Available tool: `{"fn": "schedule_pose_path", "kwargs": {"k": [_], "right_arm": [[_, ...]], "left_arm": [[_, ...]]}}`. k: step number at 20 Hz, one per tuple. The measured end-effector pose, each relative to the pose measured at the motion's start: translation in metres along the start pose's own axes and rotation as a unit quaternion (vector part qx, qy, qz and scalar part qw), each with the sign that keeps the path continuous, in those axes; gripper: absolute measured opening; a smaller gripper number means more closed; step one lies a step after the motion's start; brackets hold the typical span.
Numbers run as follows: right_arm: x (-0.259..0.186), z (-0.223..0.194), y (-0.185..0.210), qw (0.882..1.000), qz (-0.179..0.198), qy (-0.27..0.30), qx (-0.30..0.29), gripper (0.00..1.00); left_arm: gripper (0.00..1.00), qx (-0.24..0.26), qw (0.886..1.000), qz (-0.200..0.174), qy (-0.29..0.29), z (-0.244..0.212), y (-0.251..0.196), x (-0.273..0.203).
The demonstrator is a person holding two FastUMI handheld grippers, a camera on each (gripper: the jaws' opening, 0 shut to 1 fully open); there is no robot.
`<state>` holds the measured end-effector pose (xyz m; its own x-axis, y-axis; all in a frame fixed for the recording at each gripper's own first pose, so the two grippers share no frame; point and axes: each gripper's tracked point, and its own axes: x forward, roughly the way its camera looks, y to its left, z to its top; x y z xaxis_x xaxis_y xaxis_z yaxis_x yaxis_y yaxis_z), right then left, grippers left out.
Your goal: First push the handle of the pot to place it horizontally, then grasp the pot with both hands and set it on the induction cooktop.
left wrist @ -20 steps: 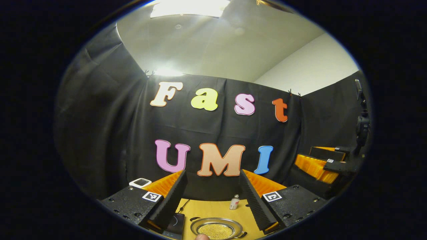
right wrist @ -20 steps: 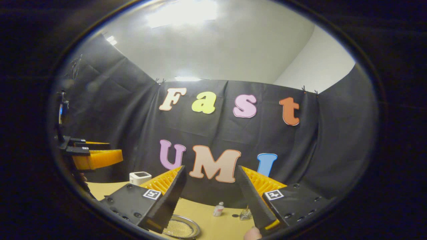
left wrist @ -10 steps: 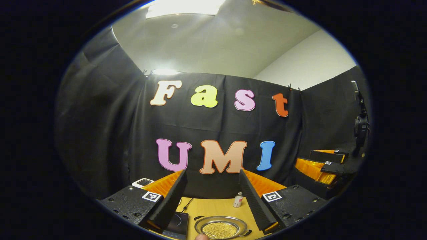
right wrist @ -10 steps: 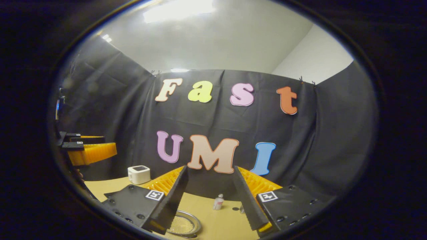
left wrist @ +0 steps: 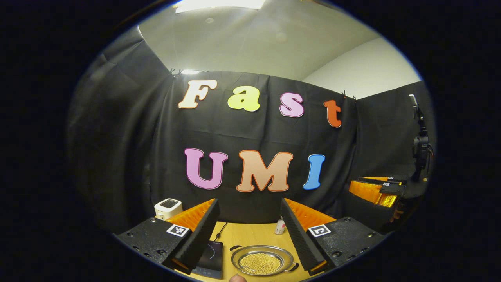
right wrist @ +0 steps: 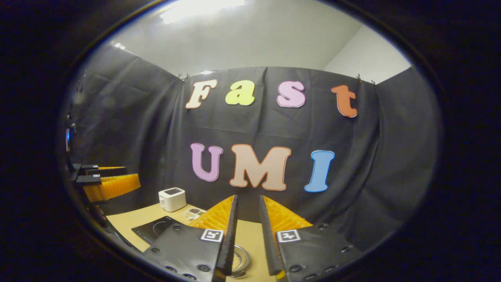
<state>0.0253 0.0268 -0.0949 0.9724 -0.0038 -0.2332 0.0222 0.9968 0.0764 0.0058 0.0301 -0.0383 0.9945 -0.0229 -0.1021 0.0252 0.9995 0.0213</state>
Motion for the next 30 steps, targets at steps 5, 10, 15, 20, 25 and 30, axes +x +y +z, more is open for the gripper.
{"fn": "schedule_pose_path", "kwargs": {"k": [5,10,15,20,25,30], "right_arm": [[0.003,-0.026,0.014,0.999,0.010,0.046,0.003,0.12],[0.009,-0.075,0.035,0.994,0.034,0.099,0.044,0.03],[0.026,-0.139,0.039,0.983,0.058,0.169,0.035,0.00],[0.042,-0.186,0.047,0.969,0.109,0.211,0.065,0.02],[0.053,-0.251,0.046,0.946,0.158,0.275,0.071,0.02],[0.045,-0.317,0.054,0.911,0.223,0.342,0.060,0.02]], "left_arm": [[0.91,0.002,1.000,-0.021,0.016,-0.013,0.010,0.005],[0.95,-0.007,0.999,-0.021,0.036,-0.034,0.026,0.012],[0.91,-0.013,0.998,0.000,0.064,-0.060,0.041,0.031],[0.91,0.013,0.997,0.022,0.074,-0.063,0.045,0.054],[0.95,0.025,0.995,0.040,0.092,-0.083,0.036,0.084],[0.95,0.033,0.990,0.055,0.129,-0.106,0.025,0.107]]}}
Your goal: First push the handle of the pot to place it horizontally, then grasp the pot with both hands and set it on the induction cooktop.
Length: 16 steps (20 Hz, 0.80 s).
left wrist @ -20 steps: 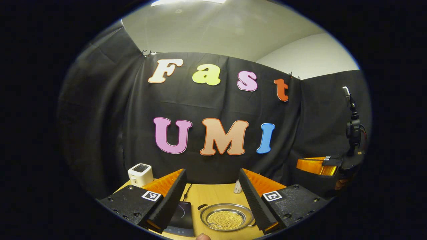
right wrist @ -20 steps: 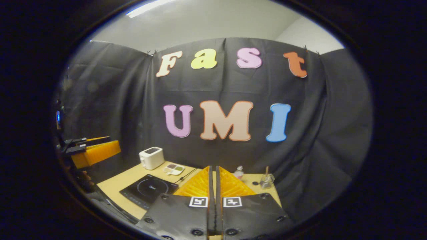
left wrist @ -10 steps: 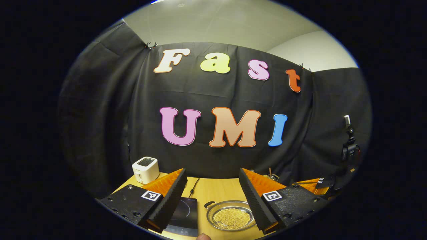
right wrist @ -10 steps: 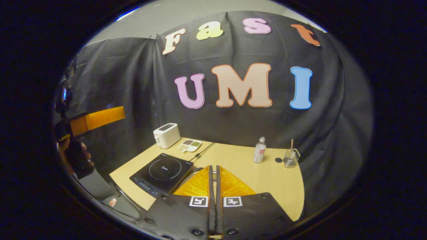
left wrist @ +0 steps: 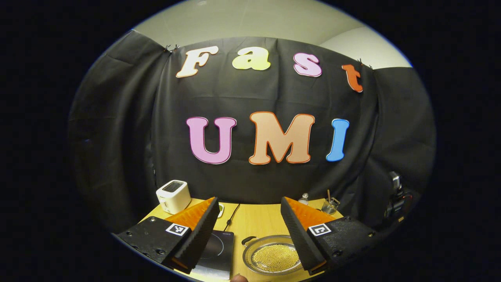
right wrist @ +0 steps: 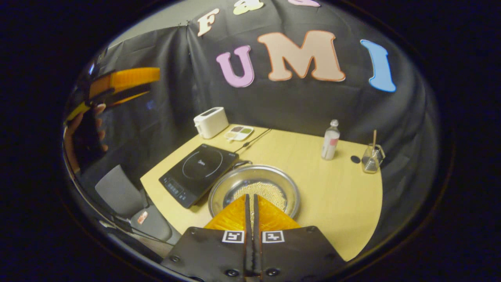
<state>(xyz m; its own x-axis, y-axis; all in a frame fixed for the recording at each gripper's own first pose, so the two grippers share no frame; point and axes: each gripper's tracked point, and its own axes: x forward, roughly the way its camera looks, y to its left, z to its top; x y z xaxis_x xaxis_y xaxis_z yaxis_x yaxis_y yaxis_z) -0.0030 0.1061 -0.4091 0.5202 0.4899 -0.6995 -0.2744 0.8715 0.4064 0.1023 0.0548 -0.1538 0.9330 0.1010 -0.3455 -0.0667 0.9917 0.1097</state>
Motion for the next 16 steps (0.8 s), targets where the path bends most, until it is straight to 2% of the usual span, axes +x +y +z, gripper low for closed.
{"fn": "schedule_pose_path", "kwargs": {"k": [3,4,5,6,8,9,11,12,13,16], "right_arm": [[0.015,-0.033,0.004,0.998,0.032,0.042,-0.023,0.03],[0.018,-0.042,0.004,0.997,0.035,0.057,-0.035,0.00],[0.022,-0.053,0.003,0.996,0.036,0.073,-0.046,0.03],[0.025,-0.063,0.003,0.994,0.040,0.089,-0.049,0.03],[0.030,-0.084,0.013,0.989,0.055,0.126,-0.052,0.02],[0.033,-0.095,0.015,0.987,0.055,0.142,-0.057,0.03],[0.039,-0.110,0.015,0.983,0.048,0.167,-0.065,0.00],[0.044,-0.116,0.015,0.981,0.044,0.176,-0.063,0.03],[0.047,-0.124,0.013,0.980,0.034,0.187,-0.059,0.00],[0.050,-0.148,0.014,0.971,0.024,0.236,-0.041,0.03]], "left_arm": [[0.95,0.014,1.000,0.011,0.019,-0.009,-0.005,0.005],[0.95,0.015,1.000,0.011,0.022,-0.010,-0.008,0.007],[0.92,0.015,0.999,0.007,0.029,-0.014,-0.010,0.010],[0.95,0.018,0.999,0.003,0.034,-0.017,-0.012,0.014],[0.95,0.029,0.999,-0.005,0.037,-0.019,-0.008,0.021],[0.92,0.031,0.999,-0.010,0.039,-0.020,-0.005,0.027],[0.95,0.029,0.998,-0.021,0.043,-0.024,0.003,0.033],[0.95,0.026,0.999,-0.026,0.038,-0.024,0.007,0.037],[0.92,0.022,0.998,-0.030,0.042,-0.027,0.015,0.042],[0.95,0.020,0.998,-0.048,0.047,-0.033,0.031,0.053]]}}
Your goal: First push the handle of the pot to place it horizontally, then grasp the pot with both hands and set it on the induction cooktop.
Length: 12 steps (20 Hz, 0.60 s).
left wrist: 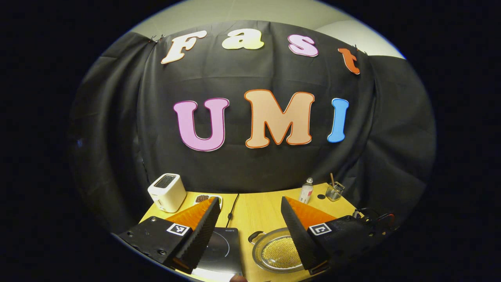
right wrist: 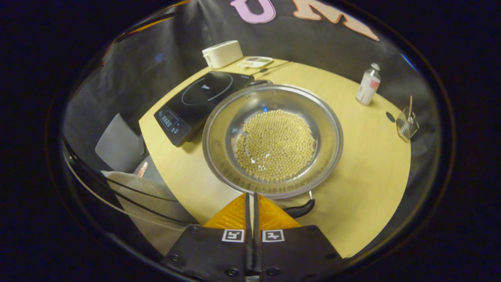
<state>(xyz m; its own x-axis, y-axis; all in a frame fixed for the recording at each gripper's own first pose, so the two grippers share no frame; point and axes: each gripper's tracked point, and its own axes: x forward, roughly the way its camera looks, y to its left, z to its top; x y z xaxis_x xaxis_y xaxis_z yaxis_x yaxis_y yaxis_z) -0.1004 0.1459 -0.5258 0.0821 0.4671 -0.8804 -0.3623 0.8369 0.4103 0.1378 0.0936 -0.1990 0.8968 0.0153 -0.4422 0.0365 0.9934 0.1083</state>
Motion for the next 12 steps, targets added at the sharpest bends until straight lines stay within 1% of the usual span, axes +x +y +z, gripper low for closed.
{"fn": "schedule_pose_path", "kwargs": {"k": [3,7,9,11,12], "right_arm": [[0.013,-0.013,-0.002,0.999,-0.022,0.037,-0.006,0.03],[0.024,-0.023,-0.005,0.997,-0.032,0.074,0.002,0.03],[0.026,-0.025,-0.009,0.996,-0.040,0.084,0.000,0.03],[0.026,-0.027,-0.010,0.995,-0.048,0.090,0.001,0.03],[0.027,-0.027,-0.012,0.994,-0.052,0.091,0.004,0.03]], "left_arm": [[0.95,0.001,1.000,-0.021,0.006,-0.009,0.013,0.015],[0.95,-0.003,0.999,-0.037,0.007,-0.014,0.024,0.025],[0.95,-0.010,0.999,-0.047,0.018,-0.023,0.024,0.030],[0.95,-0.010,0.999,-0.048,0.019,-0.024,0.028,0.033],[0.92,-0.010,0.999,-0.049,0.019,-0.024,0.030,0.036]]}}
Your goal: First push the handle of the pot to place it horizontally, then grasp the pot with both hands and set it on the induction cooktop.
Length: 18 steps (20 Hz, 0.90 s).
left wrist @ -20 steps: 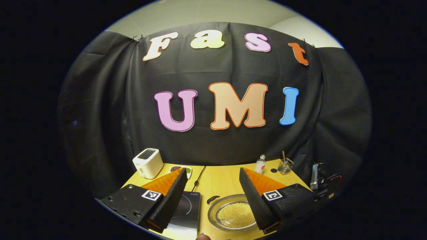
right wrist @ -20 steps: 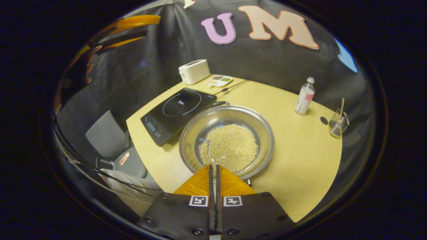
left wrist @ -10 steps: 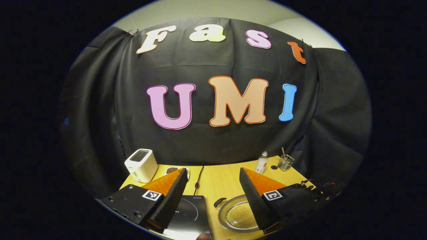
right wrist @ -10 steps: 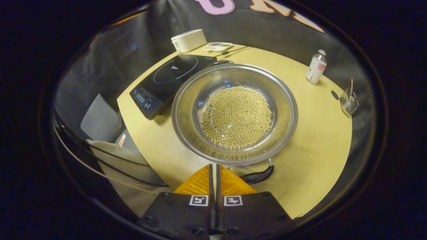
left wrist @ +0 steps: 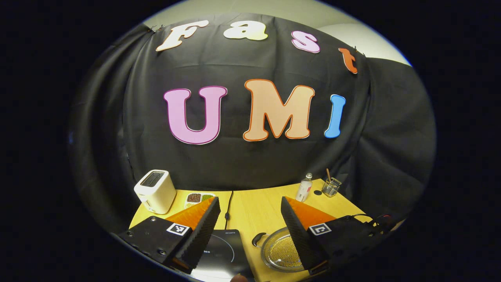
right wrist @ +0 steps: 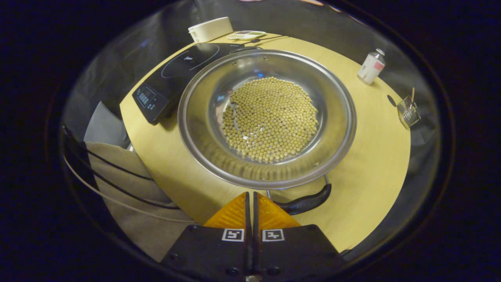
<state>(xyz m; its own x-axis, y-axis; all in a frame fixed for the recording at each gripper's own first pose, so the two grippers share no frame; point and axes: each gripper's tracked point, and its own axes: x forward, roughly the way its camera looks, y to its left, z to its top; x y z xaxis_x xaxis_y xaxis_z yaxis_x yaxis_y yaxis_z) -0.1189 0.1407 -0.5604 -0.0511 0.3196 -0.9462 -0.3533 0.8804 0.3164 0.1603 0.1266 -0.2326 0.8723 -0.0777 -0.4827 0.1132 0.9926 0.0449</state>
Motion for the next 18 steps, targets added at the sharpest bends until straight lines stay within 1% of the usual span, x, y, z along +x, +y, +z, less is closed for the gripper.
{"fn": "schedule_pose_path", "kwargs": {"k": [1,7,8,9,10,12,13,16,17,18], "right_arm": [[0.001,-0.002,-0.004,1.000,-0.004,0.003,0.004,0.03],[0.003,-0.002,-0.029,1.000,-0.020,0.011,0.014,0.03],[0.004,-0.001,-0.034,0.999,-0.024,0.011,0.017,0.03],[0.003,-0.001,-0.039,0.999,-0.029,0.010,0.020,0.03],[0.003,0.001,-0.043,0.999,-0.032,0.008,0.023,0.00],[0.002,0.002,-0.050,0.999,-0.037,0.003,0.029,0.00],[0.002,0.003,-0.054,0.999,-0.039,0.002,0.033,0.03],[0.002,0.008,-0.067,0.998,-0.051,-0.006,0.048,0.03],[0.002,0.009,-0.070,0.997,-0.054,-0.009,0.054,0.03],[0.002,0.010,-0.074,0.996,-0.057,-0.012,0.061,0.00]], "left_arm": [[0.95,-0.001,1.000,0.000,0.001,-0.001,0.001,0.002],[0.95,-0.016,1.000,-0.003,0.010,-0.007,-0.003,0.005],[0.92,-0.021,1.000,-0.002,0.013,-0.010,-0.003,0.005],[0.95,-0.028,0.999,-0.002,0.017,-0.014,-0.003,0.005],[0.95,-0.035,0.999,0.000,0.023,-0.017,-0.003,0.005],[0.95,-0.058,0.998,0.000,0.036,-0.027,-0.003,0.005],[0.95,-0.072,0.996,0.000,0.045,-0.033,-0.004,0.006],[0.96,-0.108,0.992,-0.001,0.071,-0.051,-0.007,0.007],[0.96,-0.118,0.990,0.000,0.078,-0.057,-0.008,0.006],[0.96,-0.123,0.989,0.001,0.087,-0.063,-0.009,0.007]]}}
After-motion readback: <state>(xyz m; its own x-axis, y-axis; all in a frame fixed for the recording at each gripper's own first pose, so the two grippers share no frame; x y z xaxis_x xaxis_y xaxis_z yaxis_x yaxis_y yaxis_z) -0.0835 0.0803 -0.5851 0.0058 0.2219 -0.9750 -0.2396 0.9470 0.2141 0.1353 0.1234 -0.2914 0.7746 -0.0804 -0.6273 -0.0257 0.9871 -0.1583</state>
